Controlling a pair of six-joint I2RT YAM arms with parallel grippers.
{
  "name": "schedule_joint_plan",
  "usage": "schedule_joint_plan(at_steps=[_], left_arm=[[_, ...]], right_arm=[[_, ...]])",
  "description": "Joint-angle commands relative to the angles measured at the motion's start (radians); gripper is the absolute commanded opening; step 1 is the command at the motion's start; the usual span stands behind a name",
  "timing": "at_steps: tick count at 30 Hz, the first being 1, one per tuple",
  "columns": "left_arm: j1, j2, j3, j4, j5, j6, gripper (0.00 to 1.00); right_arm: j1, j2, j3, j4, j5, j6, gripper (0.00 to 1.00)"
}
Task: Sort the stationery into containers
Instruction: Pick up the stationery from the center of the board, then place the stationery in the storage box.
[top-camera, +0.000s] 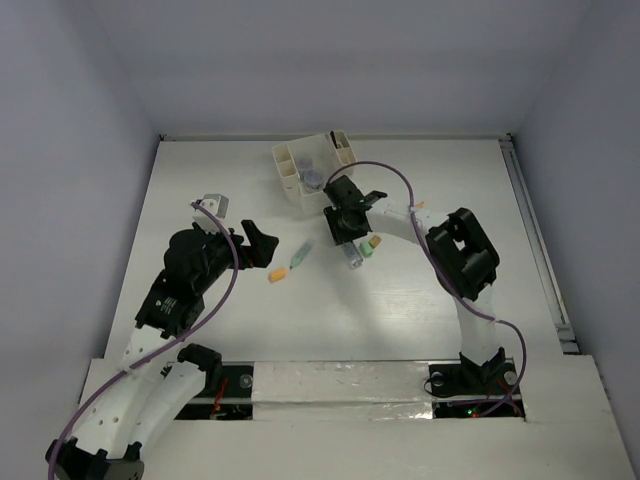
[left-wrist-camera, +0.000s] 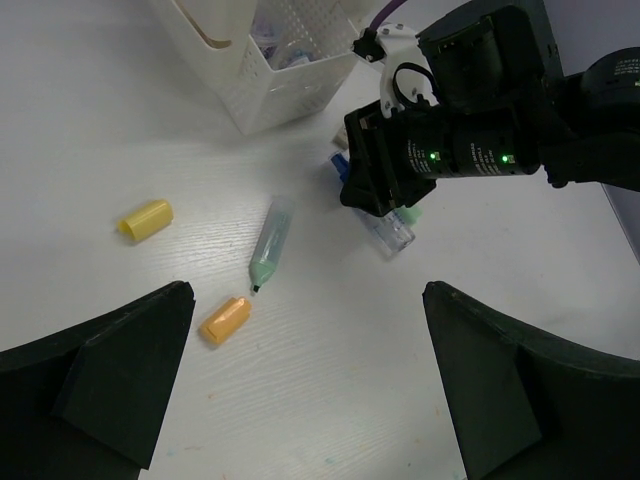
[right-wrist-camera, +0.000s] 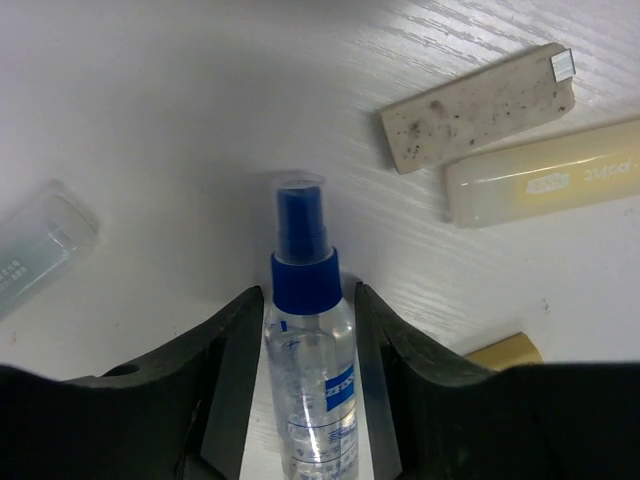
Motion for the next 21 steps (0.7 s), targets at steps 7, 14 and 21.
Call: schedule_joint_plan(at_steps=[7, 14, 21], left_arm=[[-0.006, -0.004, 0.005, 0.021, -0.006, -0.005, 0.99], [-0.006, -0.001, 0.004, 0.022, -0.005, -0.007, 0.99], [-0.006, 0.019, 0.001, 0.024, 0.003, -0.005, 0.99]], right_arm=[[0.022, -0.086, 0.020, -0.001, 0.016, 0.004, 0.13], [0.022, -0.296, 0.035, 0.166, 0.014, -0.010, 0.05], [-0.058, -0.357, 0.012, 0.653, 0.094, -0.059, 0.03]])
